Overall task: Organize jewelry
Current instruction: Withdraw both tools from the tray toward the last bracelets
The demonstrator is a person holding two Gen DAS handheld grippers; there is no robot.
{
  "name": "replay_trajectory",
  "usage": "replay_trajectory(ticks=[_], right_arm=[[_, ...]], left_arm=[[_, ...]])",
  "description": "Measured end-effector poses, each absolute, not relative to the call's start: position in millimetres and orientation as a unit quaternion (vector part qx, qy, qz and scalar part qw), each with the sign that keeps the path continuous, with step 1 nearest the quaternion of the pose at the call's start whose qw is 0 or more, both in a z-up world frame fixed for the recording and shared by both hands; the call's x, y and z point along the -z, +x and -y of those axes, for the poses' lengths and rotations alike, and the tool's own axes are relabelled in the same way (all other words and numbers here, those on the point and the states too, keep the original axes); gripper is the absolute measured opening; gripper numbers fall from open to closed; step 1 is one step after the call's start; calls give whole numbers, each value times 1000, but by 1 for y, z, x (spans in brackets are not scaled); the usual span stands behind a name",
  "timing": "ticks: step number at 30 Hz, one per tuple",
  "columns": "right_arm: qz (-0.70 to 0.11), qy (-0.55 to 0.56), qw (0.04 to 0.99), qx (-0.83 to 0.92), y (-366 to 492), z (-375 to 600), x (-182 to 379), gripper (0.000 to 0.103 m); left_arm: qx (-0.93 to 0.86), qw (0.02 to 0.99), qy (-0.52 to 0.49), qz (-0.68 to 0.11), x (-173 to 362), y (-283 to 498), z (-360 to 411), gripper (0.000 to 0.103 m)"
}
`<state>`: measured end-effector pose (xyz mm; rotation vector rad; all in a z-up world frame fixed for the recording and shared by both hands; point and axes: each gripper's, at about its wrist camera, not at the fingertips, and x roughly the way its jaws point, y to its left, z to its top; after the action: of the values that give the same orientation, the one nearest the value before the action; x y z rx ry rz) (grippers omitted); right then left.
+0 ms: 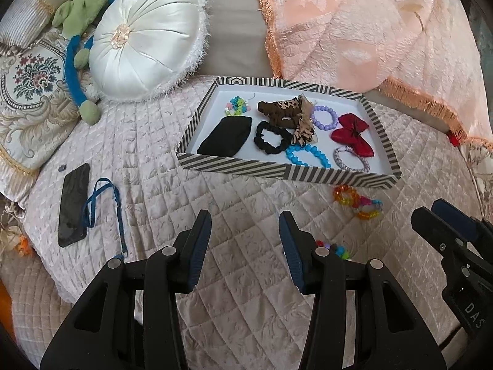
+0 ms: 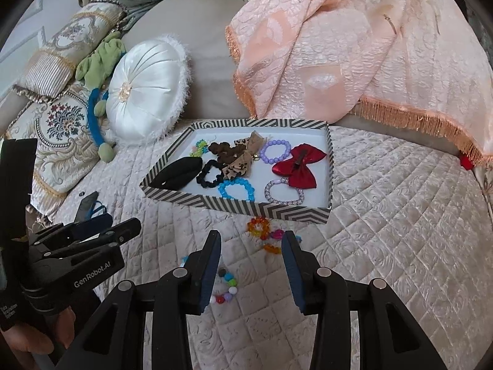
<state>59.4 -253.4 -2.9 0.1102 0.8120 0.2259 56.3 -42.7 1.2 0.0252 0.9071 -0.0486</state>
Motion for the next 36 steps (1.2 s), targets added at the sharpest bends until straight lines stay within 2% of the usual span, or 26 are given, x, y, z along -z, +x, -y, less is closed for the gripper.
replay_trajectory(ticks=[23,36], right_arm=[[-398,52,909,-110,45,258,4,40],[-423,67,898,-101,53,277,23,40]], left_arm=[[22,897,4,-441,3,43,39,47],[47,872,-30,-487,25,54,31,48]])
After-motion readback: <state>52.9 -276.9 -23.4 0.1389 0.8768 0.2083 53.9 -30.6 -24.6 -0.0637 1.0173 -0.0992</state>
